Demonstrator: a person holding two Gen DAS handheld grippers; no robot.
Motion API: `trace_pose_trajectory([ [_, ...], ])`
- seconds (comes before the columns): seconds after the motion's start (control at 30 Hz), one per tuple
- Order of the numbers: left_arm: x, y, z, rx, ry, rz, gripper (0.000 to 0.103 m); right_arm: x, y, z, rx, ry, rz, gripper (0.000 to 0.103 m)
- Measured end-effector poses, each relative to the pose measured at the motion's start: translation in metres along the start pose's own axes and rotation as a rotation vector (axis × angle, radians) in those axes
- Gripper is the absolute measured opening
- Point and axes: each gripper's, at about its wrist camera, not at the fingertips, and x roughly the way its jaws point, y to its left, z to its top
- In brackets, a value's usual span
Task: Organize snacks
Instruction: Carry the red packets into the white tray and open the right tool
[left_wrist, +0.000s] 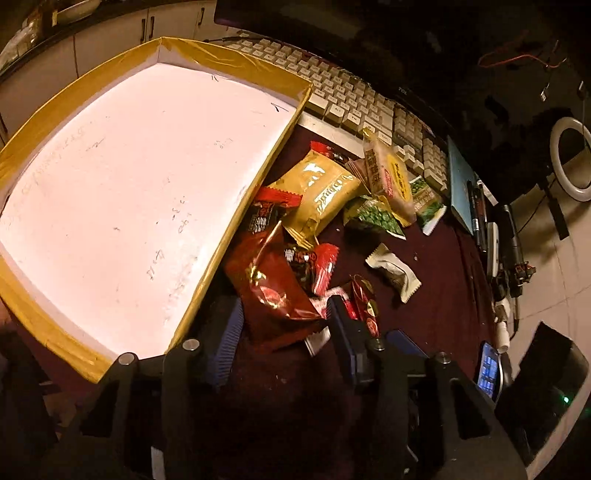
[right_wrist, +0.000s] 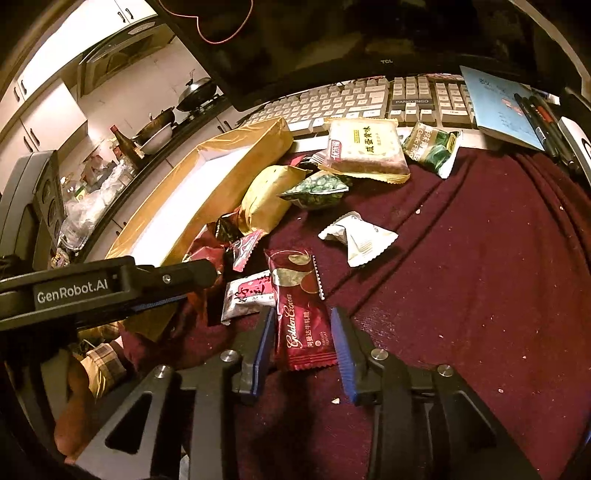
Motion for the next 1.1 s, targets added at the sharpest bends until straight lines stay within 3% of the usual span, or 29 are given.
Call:
trace_pose_trajectory([
  [0.17, -0.003, -0.015, -0.006, 0.090, -0.025, -0.002, 0.031, 0.004, 0.019, -0.002, -0.096, 0.001, -0.102, 0.030],
  [0.23, -0.011, -0.013, -0.012, 0.109, -0.033, -0.062, 0.030, 0.003, 0.022, -0.005, -0.115, -0.002, -0.118, 0.024],
  [0.33, -0.023, -0.008, -0.018, 0.100, -0.032, -0.160, 0.030, -0.007, 0.023, -0.006, -0.119, -0.031, -0.091, 0.008],
  [0.43, -0.039, 0.004, -0.018, 0.065, -0.047, -0.246, 0.030, -0.010, 0.022, -0.006, -0.107, -0.040, -0.091, 0.007],
  [0.53, -0.062, 0.015, -0.017, 0.051, -0.102, -0.274, 0.030, -0.015, 0.020, -0.005, -0.088, -0.053, -0.092, 0.005],
  [0.63, -0.076, 0.032, -0.015, 0.024, -0.152, -0.245, 0.030, -0.027, 0.025, -0.004, -0.076, -0.089, -0.068, 0.004],
  [0.8, -0.088, 0.067, -0.006, -0.023, -0.194, -0.129, 0.030, -0.039, 0.052, 0.009, -0.103, -0.136, 0.005, 0.004],
  [0.93, -0.087, 0.087, 0.005, -0.027, -0.178, -0.044, 0.030, -0.039, 0.087, 0.024, -0.161, -0.157, 0.091, 0.004],
  [1.1, -0.088, 0.107, 0.021, 0.033, -0.141, 0.025, 0.030, -0.012, 0.128, 0.039, -0.215, -0.120, 0.194, 0.004],
])
